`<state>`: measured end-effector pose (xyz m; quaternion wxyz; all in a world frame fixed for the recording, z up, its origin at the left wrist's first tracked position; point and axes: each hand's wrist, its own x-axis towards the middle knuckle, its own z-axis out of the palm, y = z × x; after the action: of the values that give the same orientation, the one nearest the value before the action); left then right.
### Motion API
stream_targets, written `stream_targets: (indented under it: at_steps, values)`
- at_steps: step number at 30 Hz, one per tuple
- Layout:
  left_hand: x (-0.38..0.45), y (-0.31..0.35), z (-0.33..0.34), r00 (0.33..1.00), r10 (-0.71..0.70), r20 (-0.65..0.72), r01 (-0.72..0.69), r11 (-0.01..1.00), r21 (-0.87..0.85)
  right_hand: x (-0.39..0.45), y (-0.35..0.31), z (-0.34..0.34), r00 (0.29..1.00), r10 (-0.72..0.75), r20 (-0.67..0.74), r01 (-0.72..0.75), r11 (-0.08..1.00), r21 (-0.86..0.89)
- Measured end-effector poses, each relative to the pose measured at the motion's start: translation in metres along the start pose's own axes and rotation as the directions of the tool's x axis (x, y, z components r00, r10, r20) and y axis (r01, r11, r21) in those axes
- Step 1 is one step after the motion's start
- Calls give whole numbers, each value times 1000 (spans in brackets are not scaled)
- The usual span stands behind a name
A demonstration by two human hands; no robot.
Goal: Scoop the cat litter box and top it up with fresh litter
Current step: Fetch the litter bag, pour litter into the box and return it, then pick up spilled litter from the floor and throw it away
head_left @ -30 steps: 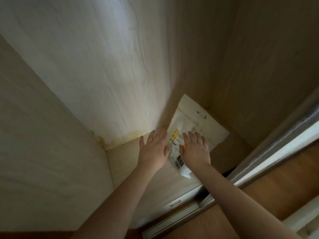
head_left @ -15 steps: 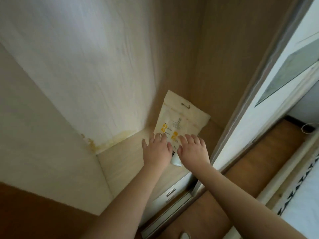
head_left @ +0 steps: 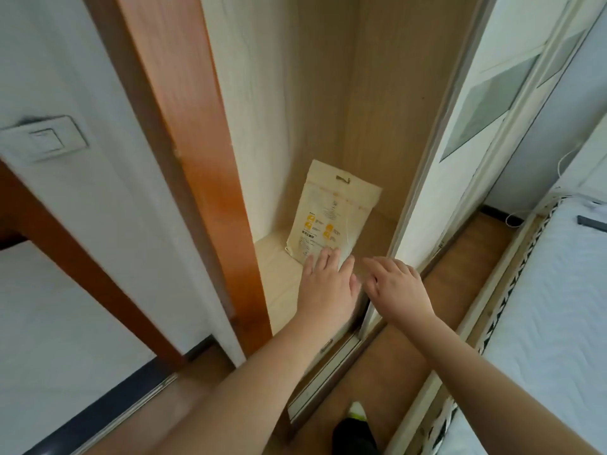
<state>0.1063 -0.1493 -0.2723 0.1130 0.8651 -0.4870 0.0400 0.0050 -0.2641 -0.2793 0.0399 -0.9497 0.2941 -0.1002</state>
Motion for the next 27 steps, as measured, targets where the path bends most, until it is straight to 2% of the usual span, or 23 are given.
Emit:
stream_targets:
  at_steps: [3,8,13,19,23,27]
  values:
    - [-24,-5,-14,999,-6,48,6,1000,-7,-42,-13,-10,999,39,19,-39,999,-18]
    - [-52,23,-35,994,111,3,-111,994,-9,-97,2,-22,989,148,-19,-149,985,-81]
    - [-74,46,-37,984,174,28,-174,985,7,-137,25,-26,977,196,-83,-206,970,-129]
    - [-107,71,-34,970,237,60,-239,971,26,-187,33,-36,937,316,-145,-330,940,-87]
    - [-129,115,-40,942,325,87,-328,945,20,-229,48,-49,937,343,-70,-349,928,-130]
    - [-155,172,-47,903,419,97,-422,907,14,-284,79,-77,905,415,-90,-424,898,-116]
